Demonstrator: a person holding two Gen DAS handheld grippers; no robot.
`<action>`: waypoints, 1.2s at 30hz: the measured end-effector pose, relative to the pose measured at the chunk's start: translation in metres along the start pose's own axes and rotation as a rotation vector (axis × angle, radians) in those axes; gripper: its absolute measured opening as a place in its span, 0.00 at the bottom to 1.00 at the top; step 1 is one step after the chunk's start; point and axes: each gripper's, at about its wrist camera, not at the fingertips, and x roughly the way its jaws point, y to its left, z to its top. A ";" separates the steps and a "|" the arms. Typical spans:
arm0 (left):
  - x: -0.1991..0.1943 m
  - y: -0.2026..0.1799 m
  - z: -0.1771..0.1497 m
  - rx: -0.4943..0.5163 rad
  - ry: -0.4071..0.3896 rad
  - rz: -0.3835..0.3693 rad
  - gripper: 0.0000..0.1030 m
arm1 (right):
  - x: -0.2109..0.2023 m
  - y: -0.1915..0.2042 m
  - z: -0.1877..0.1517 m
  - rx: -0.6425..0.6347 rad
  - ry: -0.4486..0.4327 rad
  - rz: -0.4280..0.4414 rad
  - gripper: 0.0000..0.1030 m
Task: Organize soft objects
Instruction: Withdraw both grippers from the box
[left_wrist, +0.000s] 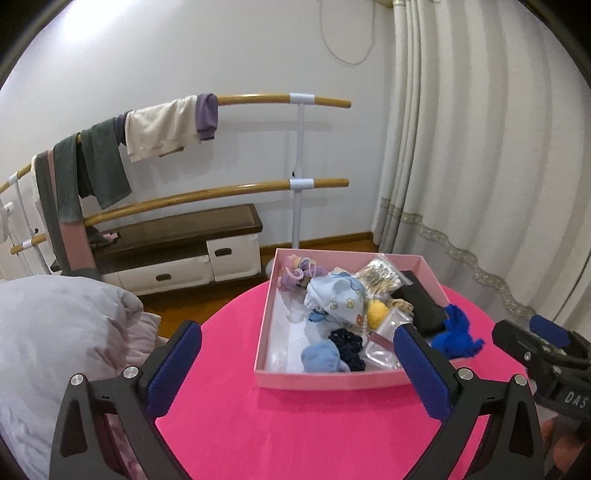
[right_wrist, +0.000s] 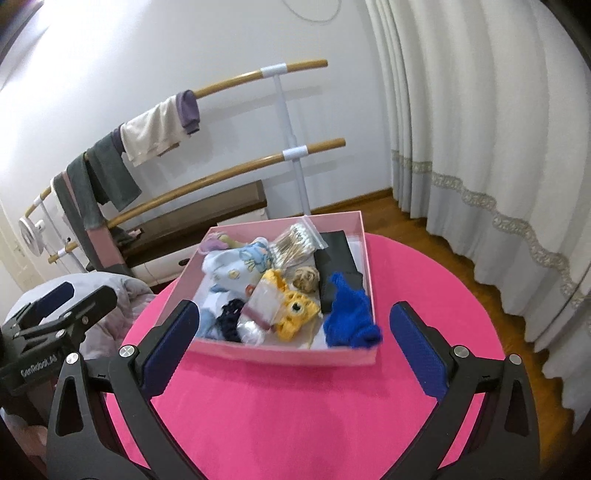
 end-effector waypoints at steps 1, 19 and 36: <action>-0.012 -0.001 -0.009 0.002 -0.006 0.000 1.00 | -0.008 0.002 -0.003 -0.001 -0.009 -0.002 1.00; -0.247 -0.003 -0.143 0.013 -0.117 -0.011 1.00 | -0.135 0.044 -0.067 -0.072 -0.137 -0.075 1.00; -0.374 0.002 -0.222 0.014 -0.169 0.020 1.00 | -0.214 0.068 -0.123 -0.075 -0.239 -0.142 1.00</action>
